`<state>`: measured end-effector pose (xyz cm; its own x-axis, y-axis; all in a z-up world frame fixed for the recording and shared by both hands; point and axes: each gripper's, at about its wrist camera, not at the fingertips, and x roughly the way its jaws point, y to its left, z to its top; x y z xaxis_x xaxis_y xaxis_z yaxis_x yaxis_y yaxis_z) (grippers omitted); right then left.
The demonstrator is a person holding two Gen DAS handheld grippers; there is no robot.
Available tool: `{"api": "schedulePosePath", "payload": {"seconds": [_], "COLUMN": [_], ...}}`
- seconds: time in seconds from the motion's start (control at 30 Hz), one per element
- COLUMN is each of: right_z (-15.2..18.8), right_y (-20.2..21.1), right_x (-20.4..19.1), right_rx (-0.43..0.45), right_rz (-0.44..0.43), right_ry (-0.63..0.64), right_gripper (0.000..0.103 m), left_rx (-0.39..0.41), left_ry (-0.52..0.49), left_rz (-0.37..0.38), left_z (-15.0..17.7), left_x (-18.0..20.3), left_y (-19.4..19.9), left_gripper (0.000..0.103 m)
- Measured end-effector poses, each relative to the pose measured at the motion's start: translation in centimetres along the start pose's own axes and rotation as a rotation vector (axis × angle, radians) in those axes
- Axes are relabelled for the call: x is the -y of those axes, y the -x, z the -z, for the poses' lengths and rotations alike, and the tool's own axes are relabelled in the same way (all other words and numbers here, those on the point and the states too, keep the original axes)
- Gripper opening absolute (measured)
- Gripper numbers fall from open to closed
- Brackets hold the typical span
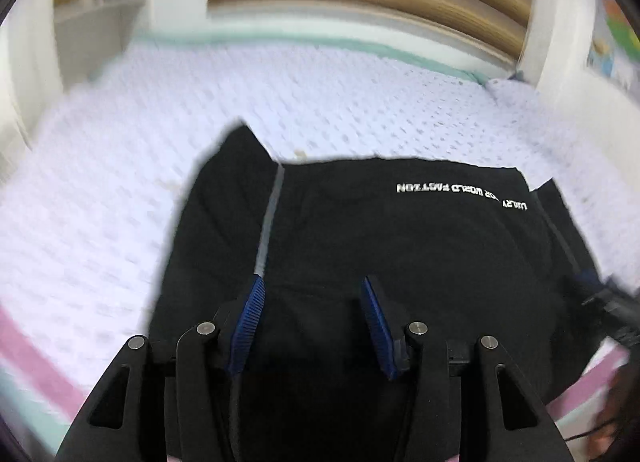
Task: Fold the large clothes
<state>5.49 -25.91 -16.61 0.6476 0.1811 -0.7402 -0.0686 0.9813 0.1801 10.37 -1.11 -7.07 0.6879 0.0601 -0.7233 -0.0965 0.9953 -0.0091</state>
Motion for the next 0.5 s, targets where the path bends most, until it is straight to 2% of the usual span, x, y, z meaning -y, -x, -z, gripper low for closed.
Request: {"api": "schedulePosePath", "payload": {"seconds": [0.1, 0.17, 0.2, 0.37, 0.5], "right_z": [-0.6, -1.8, -1.9, -2.4, -2.3], "right_y": [5.0, 7.4, 8.6, 11.6, 12.8], "right_x": [-1.6, -2.9, -3.7, -5.2, -6.0], "right_rx": [0.113, 0.177, 0.208, 0.265, 0.283], "right_rz": [0.020, 0.043, 0.050, 0.086, 0.104], "right_ry": [0.038, 0.056, 0.063, 0.103, 0.117], "right_gripper": [0.073, 0.082, 0.087, 0.088, 0.088], "left_rx": [0.008, 0.077, 0.113, 0.200, 0.269], "left_ry": [-0.039, -0.051, -0.044, -0.008, -0.057], "left_rz": [-0.123, -0.174, -0.172, -0.091, -0.145], "left_z": [-0.9, -1.2, -1.2, -0.9, -0.3], "left_x": [0.9, 1.2, 1.2, 1.0, 2.3], "left_y": [2.9, 5.6, 7.0, 11.6, 12.9], "left_gripper": [0.053, 0.053, 0.053, 0.053, 0.053]}}
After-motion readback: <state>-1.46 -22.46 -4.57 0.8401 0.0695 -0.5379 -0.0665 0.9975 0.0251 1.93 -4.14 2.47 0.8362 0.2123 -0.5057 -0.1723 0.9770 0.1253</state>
